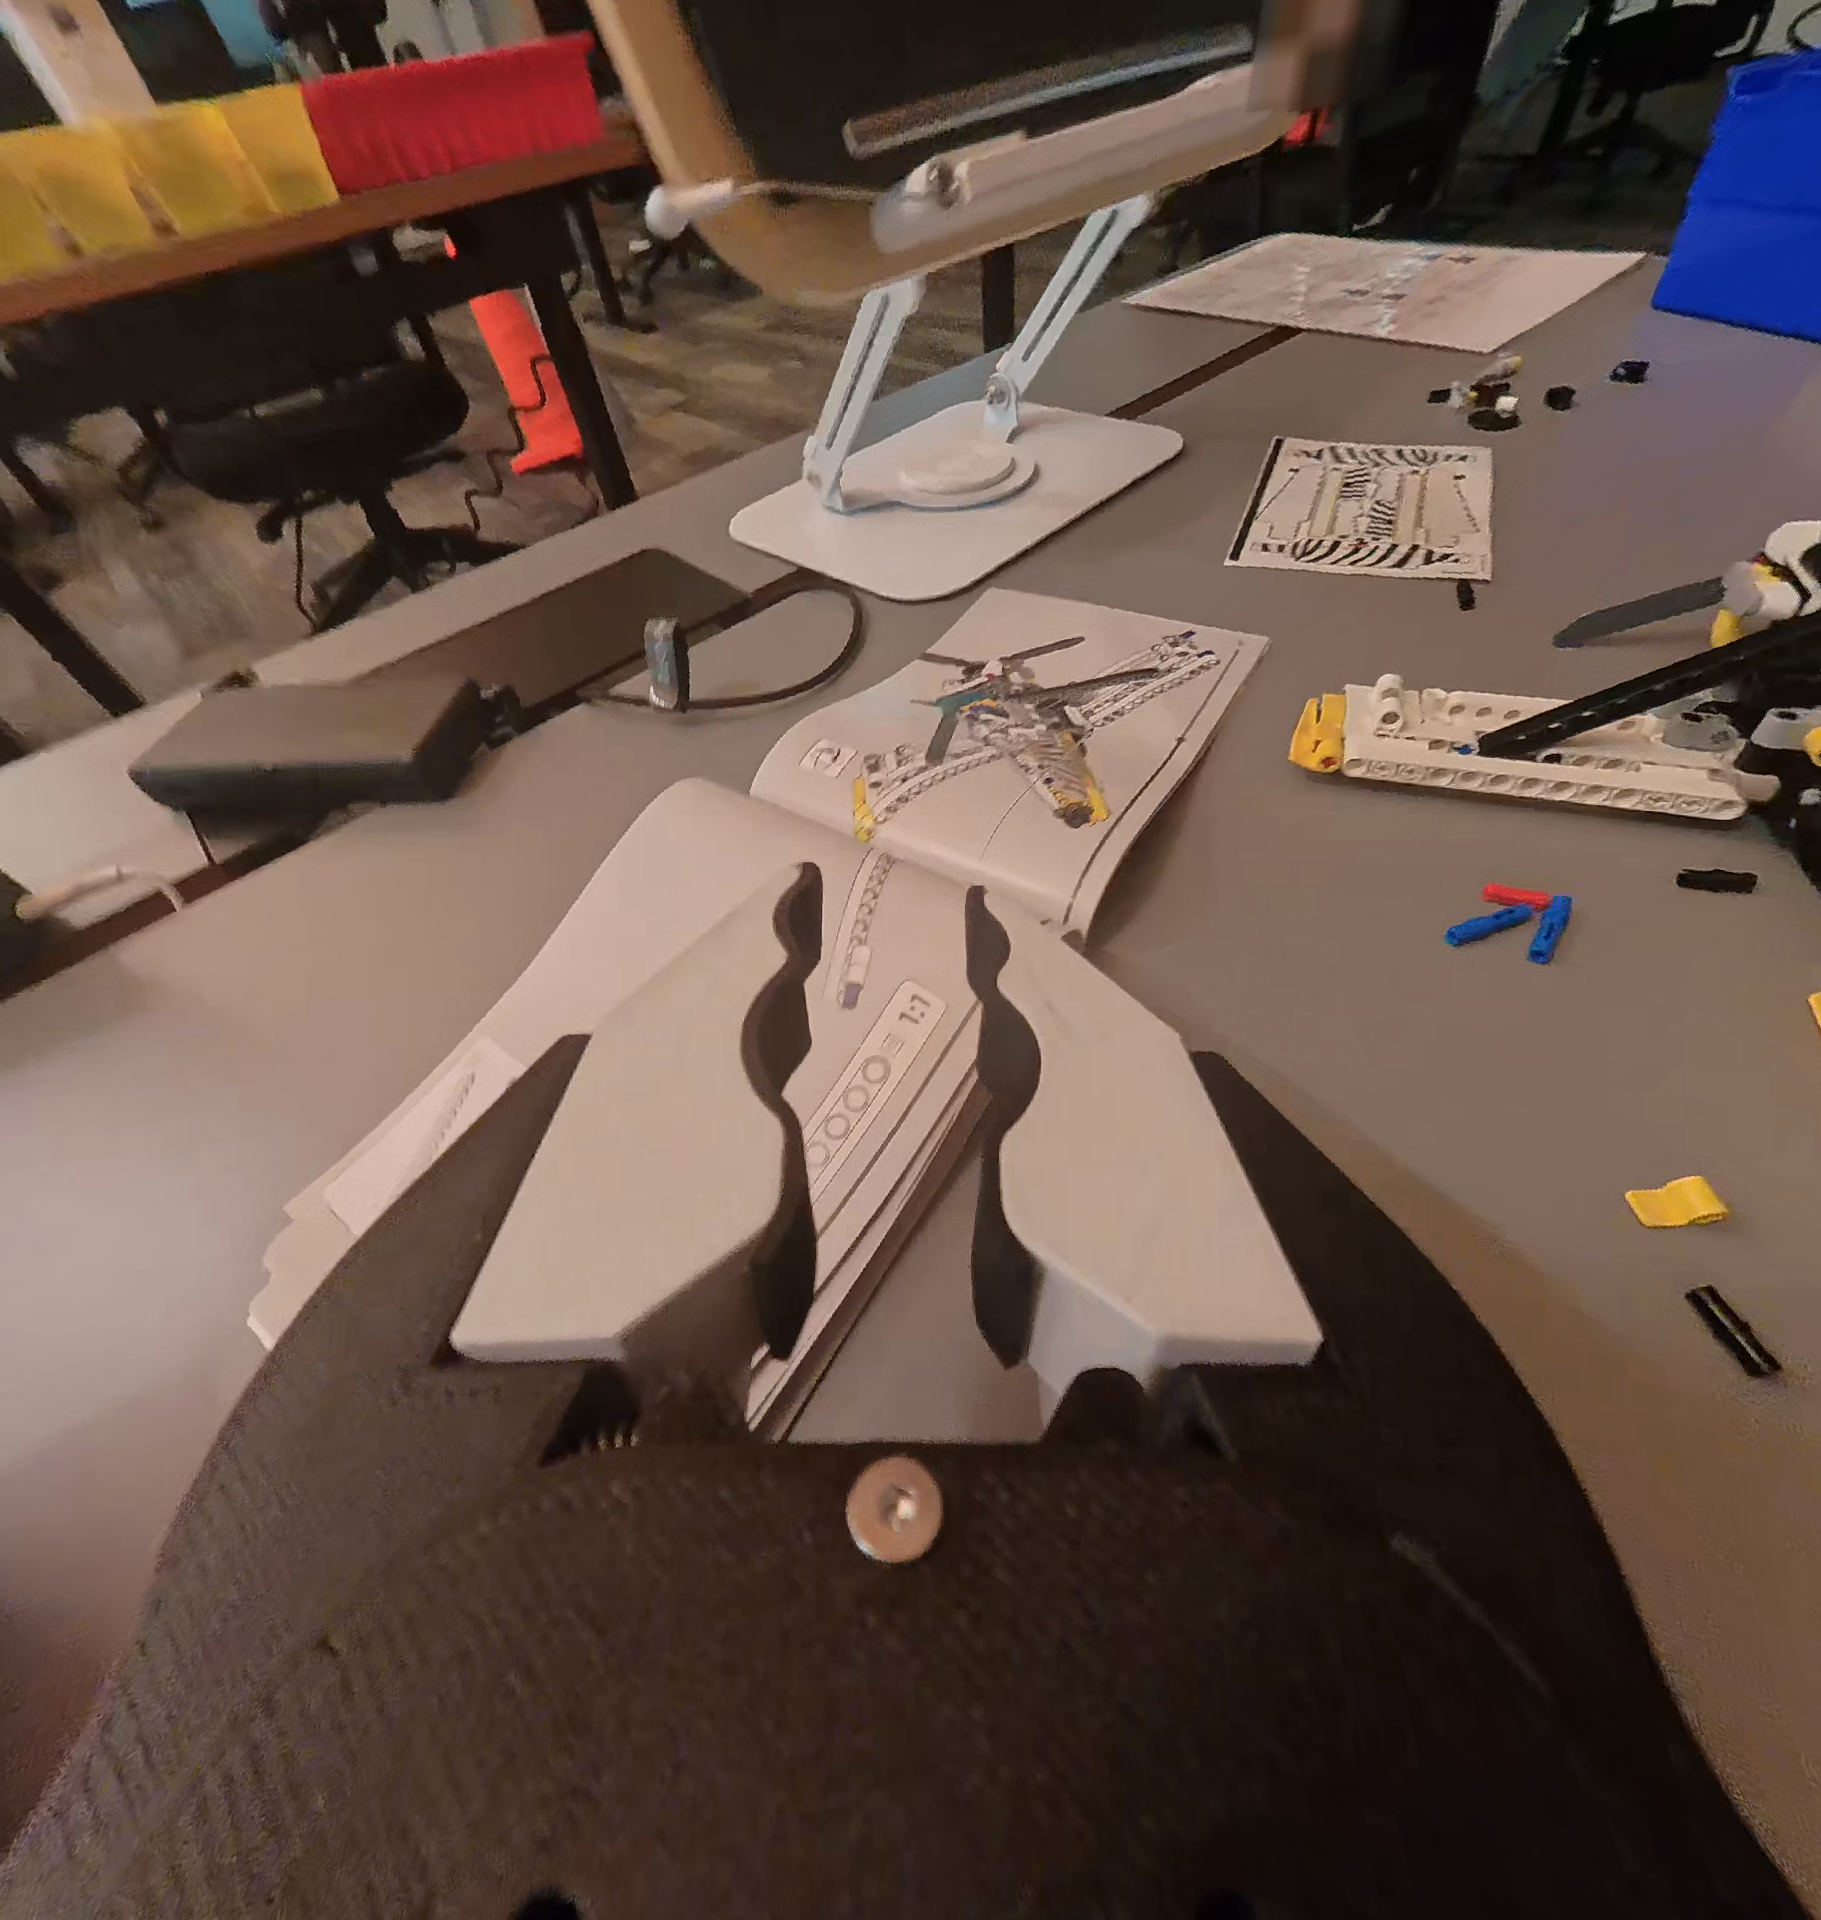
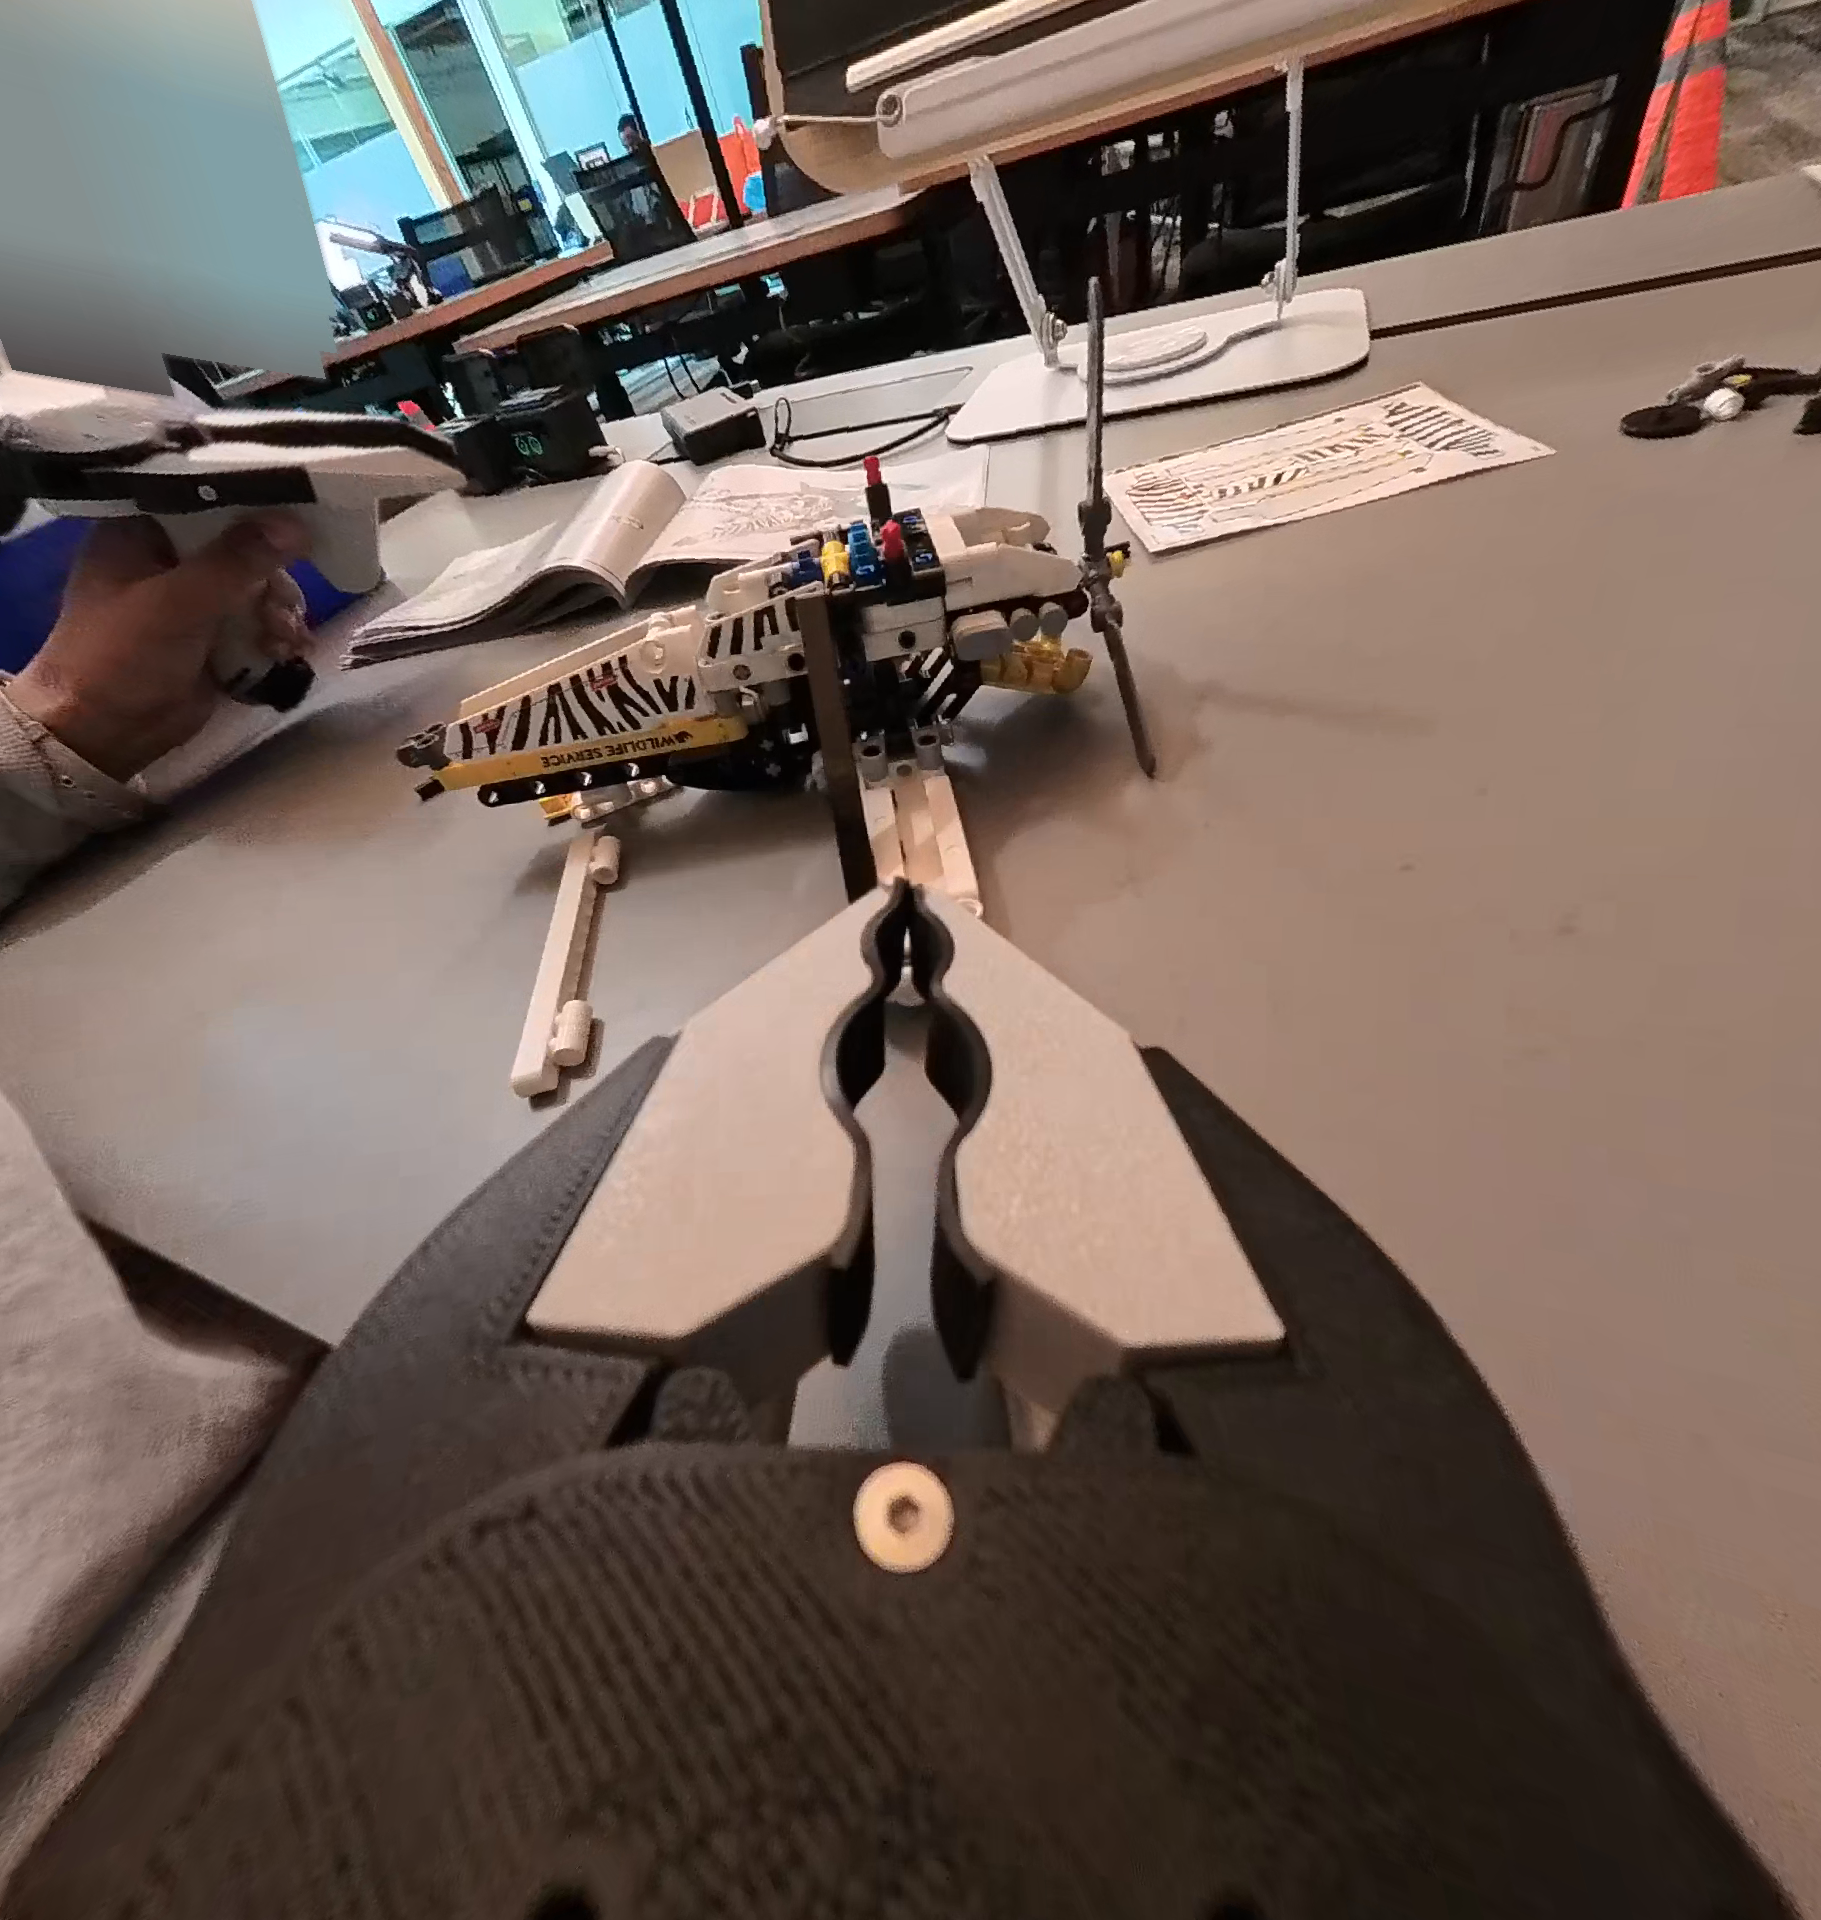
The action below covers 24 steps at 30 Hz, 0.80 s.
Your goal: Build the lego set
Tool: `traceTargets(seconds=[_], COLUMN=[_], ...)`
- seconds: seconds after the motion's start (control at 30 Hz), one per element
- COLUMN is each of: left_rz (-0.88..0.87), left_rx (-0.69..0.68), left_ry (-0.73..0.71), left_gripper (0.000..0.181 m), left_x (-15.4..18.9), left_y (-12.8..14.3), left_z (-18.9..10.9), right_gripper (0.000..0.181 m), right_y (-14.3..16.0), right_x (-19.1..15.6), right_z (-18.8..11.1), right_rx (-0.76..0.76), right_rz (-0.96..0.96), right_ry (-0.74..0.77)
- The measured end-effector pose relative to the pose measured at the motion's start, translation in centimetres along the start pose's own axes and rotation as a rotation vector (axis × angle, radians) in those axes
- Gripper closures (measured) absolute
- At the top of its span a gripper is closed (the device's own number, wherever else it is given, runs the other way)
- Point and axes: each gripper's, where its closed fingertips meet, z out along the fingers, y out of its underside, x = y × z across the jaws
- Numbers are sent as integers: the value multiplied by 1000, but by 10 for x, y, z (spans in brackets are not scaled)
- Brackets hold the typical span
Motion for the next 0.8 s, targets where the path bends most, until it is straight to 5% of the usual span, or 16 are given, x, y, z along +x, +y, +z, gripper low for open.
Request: traceTargets(seconds=[0.17,0.3,0.4,0.6,0.8], left_rz=[131,197,259,338,152], left_rx=[84,193,247,294,267], left_ry=[46,129,211,369,651], left_gripper=[153,153,151,150,144], left_x=[37,87,130,209,271], left_y=[-28,-54,-64,-59,-51], left_z=[-10,-25,-35,-50,-67], right_gripper=[172,168,165,159,173], right_y=[1,-3,18,39,49], right_x=[-7,-28,-36,-47,-45], right_z=[-1,-12,-18,-17,-5], right_rx=[-12,34,-119,-265,-393], right_rz=[10,-182,-285,-300,-307], right_ry=[-66,-100,-67,-50,-43])
